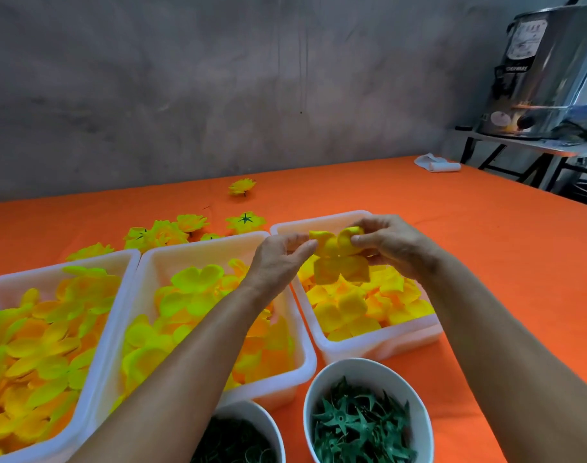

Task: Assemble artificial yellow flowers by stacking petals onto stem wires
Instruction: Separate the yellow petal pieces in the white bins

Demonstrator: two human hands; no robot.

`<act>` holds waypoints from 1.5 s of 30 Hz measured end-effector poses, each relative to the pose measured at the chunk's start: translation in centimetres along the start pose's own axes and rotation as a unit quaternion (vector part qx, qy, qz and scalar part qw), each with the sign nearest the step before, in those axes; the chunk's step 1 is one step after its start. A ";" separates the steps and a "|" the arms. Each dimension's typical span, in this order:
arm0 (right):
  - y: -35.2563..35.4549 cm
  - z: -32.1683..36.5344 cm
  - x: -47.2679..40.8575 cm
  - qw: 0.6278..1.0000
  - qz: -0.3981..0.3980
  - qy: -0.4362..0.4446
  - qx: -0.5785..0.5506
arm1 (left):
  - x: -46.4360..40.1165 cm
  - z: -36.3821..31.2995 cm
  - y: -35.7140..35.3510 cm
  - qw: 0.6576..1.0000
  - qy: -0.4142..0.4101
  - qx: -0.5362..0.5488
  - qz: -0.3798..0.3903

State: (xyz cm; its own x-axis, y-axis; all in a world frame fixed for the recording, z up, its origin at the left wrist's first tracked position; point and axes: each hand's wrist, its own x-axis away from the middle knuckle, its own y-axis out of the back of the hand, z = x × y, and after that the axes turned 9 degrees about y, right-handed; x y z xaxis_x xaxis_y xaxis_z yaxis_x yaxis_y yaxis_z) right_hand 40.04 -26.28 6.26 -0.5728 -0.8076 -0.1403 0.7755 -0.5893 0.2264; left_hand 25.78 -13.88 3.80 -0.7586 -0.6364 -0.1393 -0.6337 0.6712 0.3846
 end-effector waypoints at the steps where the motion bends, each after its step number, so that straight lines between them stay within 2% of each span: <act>1: -0.5 0.0 -0.2 1.000 -0.005 0.009 -0.030 | -0.1 -0.1 -0.1 0.999 0.003 0.035 0.016; 4: -2.4 -0.4 -0.8 0.993 -0.034 0.018 -0.109 | -0.9 0.1 -0.3 0.991 0.040 0.127 -0.012; 7: -4.5 -1.7 -1.0 0.982 -0.081 -0.009 -0.171 | -1.5 1.1 -0.5 0.985 0.059 0.146 -0.068; 12: -7.1 -3.8 -0.4 0.984 -0.118 0.000 -0.135 | -1.8 2.6 -1.3 0.988 -0.003 0.096 -0.119; 15: -6.7 -3.4 -0.3 0.981 -0.138 -0.039 -0.127 | -1.9 2.7 -1.5 0.989 -0.050 0.069 -0.123; 19: -5.3 -3.2 -0.3 0.965 -0.136 -0.090 -0.205 | -1.6 2.6 -1.7 0.984 -0.112 -0.036 -0.130; 23: -5.9 -3.7 -0.1 0.963 -0.179 -0.050 -0.196 | -1.2 3.1 -2.3 0.983 -0.112 -0.096 -0.113; 25: -6.1 -3.8 -0.1 0.958 -0.199 -0.024 -0.204 | -1.4 3.2 -2.6 0.985 -0.077 -0.065 -0.139; 28: -5.7 -4.0 -0.2 0.960 -0.196 -0.013 -0.201 | -1.8 2.8 -2.5 0.981 0.040 0.106 -0.157; 30: -5.4 -4.1 -0.3 0.965 -0.171 0.001 -0.198 | -2.1 3.0 -2.5 0.970 0.075 0.177 -0.151; 34: -5.0 -4.5 -0.4 0.971 -0.162 0.006 -0.176 | -2.1 3.6 -2.4 0.975 0.055 0.178 -0.124; 36: -5.0 -4.7 -0.4 0.973 -0.176 0.003 -0.150 | -2.2 3.8 -2.4 0.981 0.034 0.144 -0.127; 38: -5.1 -4.9 -0.4 0.977 -0.195 -0.004 -0.090 | -2.2 4.0 -2.6 0.987 -0.014 0.048 -0.151; 41: -5.3 -5.1 -0.5 0.972 -0.228 -0.004 0.052 | -1.9 4.1 -3.2 0.971 -0.112 -0.107 -0.183; 43: -5.3 -5.1 -0.5 0.968 -0.235 0.008 0.083 | -1.9 4.2 -3.2 0.970 -0.106 -0.098 -0.193; 45: -5.3 -5.1 -0.5 0.973 -0.220 0.014 0.072 | -2.1 4.4 -2.9 0.978 -0.062 -0.037 -0.198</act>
State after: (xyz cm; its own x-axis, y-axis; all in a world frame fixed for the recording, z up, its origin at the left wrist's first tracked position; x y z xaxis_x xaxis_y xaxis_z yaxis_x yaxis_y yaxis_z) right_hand 37.56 -22.84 0.19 -0.8313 -0.4798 -0.2807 0.4110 -0.8705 0.2707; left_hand 28.52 -12.81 -1.06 -0.4718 -0.7868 -0.3979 -0.8720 0.3497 0.3425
